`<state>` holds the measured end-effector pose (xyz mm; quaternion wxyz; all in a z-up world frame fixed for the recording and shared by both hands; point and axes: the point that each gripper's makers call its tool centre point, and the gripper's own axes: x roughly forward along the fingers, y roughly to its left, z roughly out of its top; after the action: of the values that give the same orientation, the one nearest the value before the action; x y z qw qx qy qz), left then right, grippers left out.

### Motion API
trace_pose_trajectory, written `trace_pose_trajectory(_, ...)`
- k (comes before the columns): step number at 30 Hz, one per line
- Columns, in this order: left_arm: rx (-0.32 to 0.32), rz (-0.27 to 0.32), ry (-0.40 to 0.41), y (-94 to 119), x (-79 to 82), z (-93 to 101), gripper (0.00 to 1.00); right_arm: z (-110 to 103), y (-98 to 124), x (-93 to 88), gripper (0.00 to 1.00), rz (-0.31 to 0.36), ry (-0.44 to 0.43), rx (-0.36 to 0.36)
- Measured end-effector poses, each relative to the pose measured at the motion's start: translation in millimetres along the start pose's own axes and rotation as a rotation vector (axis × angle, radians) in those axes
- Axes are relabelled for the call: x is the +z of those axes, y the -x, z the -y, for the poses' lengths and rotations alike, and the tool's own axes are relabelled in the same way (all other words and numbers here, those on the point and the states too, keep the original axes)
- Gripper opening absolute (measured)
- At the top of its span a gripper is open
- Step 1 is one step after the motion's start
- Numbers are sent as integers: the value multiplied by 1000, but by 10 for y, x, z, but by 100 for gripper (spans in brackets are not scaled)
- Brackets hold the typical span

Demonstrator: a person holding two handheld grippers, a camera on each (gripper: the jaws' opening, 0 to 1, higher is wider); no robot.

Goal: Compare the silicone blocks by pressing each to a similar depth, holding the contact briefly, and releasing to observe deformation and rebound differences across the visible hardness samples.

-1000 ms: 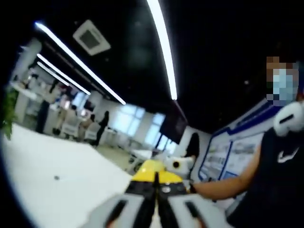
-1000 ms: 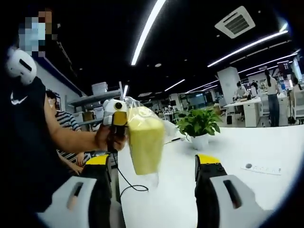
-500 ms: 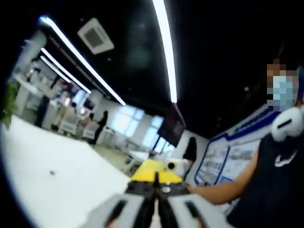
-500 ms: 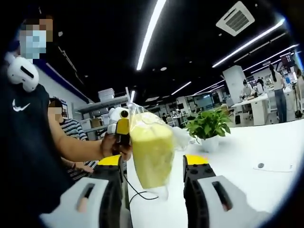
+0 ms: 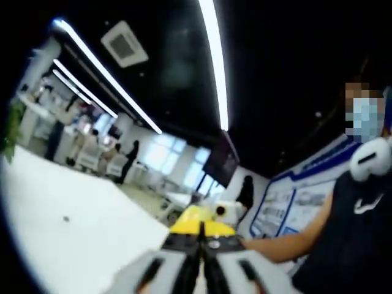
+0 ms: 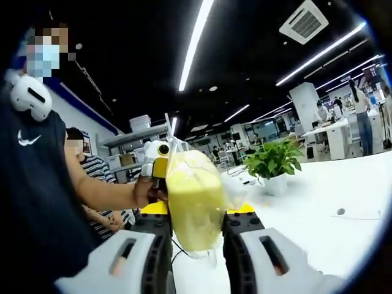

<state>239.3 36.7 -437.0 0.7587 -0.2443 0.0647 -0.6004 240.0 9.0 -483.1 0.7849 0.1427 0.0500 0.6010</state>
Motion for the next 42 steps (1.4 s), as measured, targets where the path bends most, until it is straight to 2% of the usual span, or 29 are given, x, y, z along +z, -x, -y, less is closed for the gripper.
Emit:
trace_pose_trajectory(6, 8, -23, -3, 21, -41, -23, 0, -12, -12, -48, 22, -24, -3, 12)
trace_pose_trajectory(11, 17, -55, -46, 32, -86, -24, 0, -16, -2, -99, 16, -55, -39, 20)
trace_pose_trajectory(15, 25, -66, -66, 64, -132, -48, 0, -20, -17, -143, 12, -90, -54, 14)
trace_pose_trajectory(17, 37, -70, -74, 78, -155, -83, 0, 3, -25, -170, 10, -111, -36, -5)
trace_pose_trajectory(24, 57, -84, -90, 97, -193, -135, 0, 12, -34, -226, 5, -144, -54, -20)
trace_pose_trajectory(28, 61, -90, -106, 100, -208, -125, 0, 18, -32, -234, 3, -150, -50, -22)
trace_pose_trajectory(30, 61, -101, -104, 109, -218, -129, 0, 2, -30, -247, 2, -166, -78, -23)
trace_pose_trajectory(32, 64, -110, -117, 110, -230, -128, 0, 2, -29, -252, 1, -173, -45, -29)
trace_pose_trajectory(42, 60, -126, -133, 113, -259, -101, 0, -25, -6, -260, 0, -196, -58, -27)
